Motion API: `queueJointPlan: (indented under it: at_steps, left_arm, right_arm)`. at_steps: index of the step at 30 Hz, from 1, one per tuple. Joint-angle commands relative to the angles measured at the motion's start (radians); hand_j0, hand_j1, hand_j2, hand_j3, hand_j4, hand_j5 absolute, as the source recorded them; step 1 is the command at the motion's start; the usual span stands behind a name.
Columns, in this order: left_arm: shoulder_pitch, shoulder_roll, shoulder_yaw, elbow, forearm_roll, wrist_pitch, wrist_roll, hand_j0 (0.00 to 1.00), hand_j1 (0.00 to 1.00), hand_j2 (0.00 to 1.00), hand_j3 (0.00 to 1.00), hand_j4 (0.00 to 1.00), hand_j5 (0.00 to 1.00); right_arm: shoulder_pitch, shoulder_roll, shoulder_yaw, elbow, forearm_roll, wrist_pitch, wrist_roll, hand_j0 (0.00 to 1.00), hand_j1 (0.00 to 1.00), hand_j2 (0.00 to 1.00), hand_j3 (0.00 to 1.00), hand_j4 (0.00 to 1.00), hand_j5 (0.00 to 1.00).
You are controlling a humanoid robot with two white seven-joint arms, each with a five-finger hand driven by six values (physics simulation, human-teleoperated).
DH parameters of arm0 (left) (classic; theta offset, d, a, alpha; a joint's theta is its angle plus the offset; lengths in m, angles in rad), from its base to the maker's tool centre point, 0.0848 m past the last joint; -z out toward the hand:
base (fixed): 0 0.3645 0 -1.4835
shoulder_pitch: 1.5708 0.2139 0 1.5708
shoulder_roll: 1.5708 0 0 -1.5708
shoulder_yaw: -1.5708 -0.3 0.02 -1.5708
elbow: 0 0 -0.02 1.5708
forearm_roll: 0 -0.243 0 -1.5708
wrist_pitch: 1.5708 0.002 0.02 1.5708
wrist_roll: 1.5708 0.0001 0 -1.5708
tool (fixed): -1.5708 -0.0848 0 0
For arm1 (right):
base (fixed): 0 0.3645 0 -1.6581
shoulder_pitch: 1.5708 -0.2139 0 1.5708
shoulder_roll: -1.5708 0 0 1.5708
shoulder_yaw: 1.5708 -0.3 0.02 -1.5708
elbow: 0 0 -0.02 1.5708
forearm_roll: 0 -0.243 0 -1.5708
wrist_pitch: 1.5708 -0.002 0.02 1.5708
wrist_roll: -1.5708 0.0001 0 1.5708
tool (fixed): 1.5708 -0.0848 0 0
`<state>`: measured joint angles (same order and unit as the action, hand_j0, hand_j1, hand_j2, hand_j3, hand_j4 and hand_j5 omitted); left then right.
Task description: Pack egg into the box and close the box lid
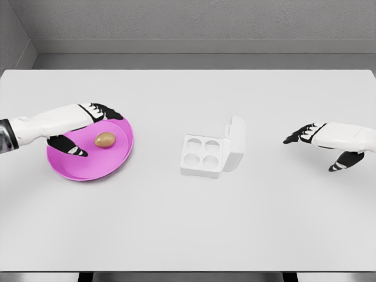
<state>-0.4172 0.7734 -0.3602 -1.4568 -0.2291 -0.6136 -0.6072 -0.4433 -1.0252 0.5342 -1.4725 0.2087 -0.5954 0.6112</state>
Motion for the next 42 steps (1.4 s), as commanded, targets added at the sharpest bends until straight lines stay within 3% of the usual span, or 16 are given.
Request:
queueJointPlan:
  at_steps: [1, 2, 3, 5, 10, 28, 31, 42]
  left_arm:
    - [0.000, -0.002, 0.001, -0.007, -0.024, 0.003, -0.004, 0.93, 0.93, 0.93, 0.93, 0.93, 0.93]
    - [0.000, -0.002, 0.001, -0.004, -0.026, 0.003, -0.004, 0.82, 0.82, 0.82, 0.82, 0.82, 0.82]
    - [0.000, 0.000, 0.003, 0.003, -0.026, 0.003, -0.004, 0.77, 0.77, 0.77, 0.77, 0.77, 0.77]
    - [-0.003, 0.000, 0.004, 0.009, -0.027, 0.003, -0.004, 0.73, 0.73, 0.73, 0.73, 0.73, 0.73]
    - [-0.023, -0.014, 0.001, 0.050, -0.044, 0.003, -0.004, 0.75, 0.75, 0.75, 0.75, 0.75, 0.75]
    - [-0.021, -0.020, 0.014, 0.047, -0.108, 0.003, -0.004, 0.76, 0.76, 0.76, 0.76, 0.76, 0.76]
    - [-0.018, -0.026, 0.012, 0.042, -0.108, 0.003, -0.004, 0.76, 0.76, 0.76, 0.76, 0.76, 0.76]
    - [-0.014, -0.042, 0.000, 0.047, -0.154, 0.003, -0.004, 0.86, 0.86, 0.86, 0.86, 0.86, 0.86]
  right_arm:
    - [-0.002, -0.001, 0.004, 0.004, -0.003, -0.004, 0.000, 1.00, 1.00, 1.00, 1.00, 1.00, 1.00]
    - [-0.002, -0.001, 0.004, 0.004, -0.002, -0.006, 0.000, 1.00, 1.00, 1.00, 1.00, 1.00, 1.00]
    - [-0.002, -0.001, 0.004, 0.004, -0.002, -0.004, 0.000, 1.00, 1.00, 1.00, 1.00, 1.00, 1.00]
    - [-0.002, -0.003, 0.004, 0.004, -0.003, -0.006, 0.000, 1.00, 1.00, 1.00, 1.00, 1.00, 1.00]
    - [-0.026, -0.009, 0.003, 0.009, -0.002, -0.006, 0.000, 1.00, 1.00, 1.00, 1.00, 1.00, 1.00]
    - [-0.066, -0.013, 0.081, 0.014, 0.000, -0.015, 0.000, 1.00, 1.00, 1.00, 1.00, 1.00, 1.00]
    - [-0.084, -0.013, 0.081, 0.023, 0.060, -0.015, 0.000, 1.00, 1.00, 1.00, 1.00, 1.00, 1.00]
    - [-0.089, 0.002, 0.090, 0.057, 0.067, -0.015, 0.000, 1.00, 1.00, 1.00, 1.00, 1.00, 1.00]
